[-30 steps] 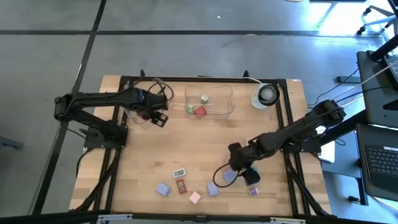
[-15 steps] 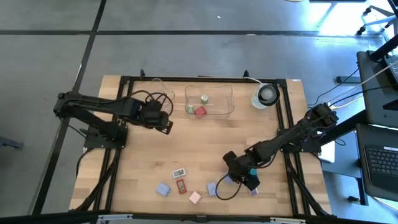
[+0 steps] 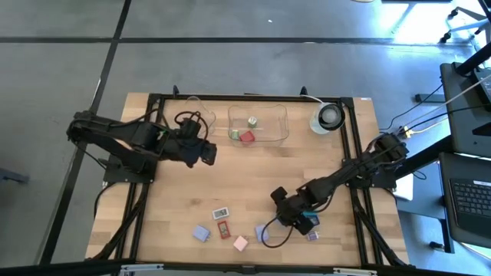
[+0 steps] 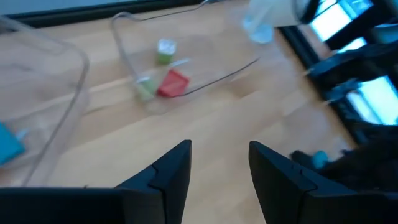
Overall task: Pick & Place Office items
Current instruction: Put the top right blue charger adapter into the right transparent bin
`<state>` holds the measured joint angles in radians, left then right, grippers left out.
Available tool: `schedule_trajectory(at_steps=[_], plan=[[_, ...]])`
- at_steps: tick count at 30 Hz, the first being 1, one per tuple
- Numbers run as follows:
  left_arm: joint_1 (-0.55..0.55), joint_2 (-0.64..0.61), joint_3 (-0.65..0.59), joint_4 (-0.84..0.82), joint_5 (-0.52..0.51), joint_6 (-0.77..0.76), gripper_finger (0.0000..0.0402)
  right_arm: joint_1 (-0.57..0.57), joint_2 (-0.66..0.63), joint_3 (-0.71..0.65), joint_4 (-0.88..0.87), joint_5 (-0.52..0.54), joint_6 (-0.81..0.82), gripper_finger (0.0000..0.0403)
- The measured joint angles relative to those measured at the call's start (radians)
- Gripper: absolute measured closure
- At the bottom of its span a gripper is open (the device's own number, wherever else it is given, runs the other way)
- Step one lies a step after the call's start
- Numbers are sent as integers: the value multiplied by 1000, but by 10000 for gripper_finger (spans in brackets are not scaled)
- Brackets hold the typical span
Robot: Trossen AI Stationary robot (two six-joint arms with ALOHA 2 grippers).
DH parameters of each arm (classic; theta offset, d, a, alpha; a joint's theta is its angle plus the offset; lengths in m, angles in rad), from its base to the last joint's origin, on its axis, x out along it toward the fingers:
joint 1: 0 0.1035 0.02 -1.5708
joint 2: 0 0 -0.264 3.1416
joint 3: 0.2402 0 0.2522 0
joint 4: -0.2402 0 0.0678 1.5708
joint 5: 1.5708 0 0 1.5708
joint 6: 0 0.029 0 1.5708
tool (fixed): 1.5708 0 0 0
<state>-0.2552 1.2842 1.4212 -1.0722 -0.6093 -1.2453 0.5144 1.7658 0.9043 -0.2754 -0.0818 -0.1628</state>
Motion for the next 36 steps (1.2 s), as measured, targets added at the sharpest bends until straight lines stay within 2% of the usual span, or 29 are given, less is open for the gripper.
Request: schedule_trajectory(at_steps=[6,12,20,25,30,33,36], plan=[[-23,0,0,113,-27,56,244,0,17,3,3,18,51,135],[-33,0,0,229,-78,149,247,0,18,3,-2,27,75,192],[-25,0,0,251,-79,283,249,-16,-2,4,-96,106,235,192],[-9,0,-1,251,-79,356,249,-59,-61,-4,-207,234,259,192],[13,0,-1,252,-79,429,249,-150,-153,-3,-256,358,260,192],[25,0,-1,252,-79,460,249,-224,-205,-3,-225,418,281,189],[35,0,-1,252,-79,498,249,-301,-251,-3,-159,481,398,188]])
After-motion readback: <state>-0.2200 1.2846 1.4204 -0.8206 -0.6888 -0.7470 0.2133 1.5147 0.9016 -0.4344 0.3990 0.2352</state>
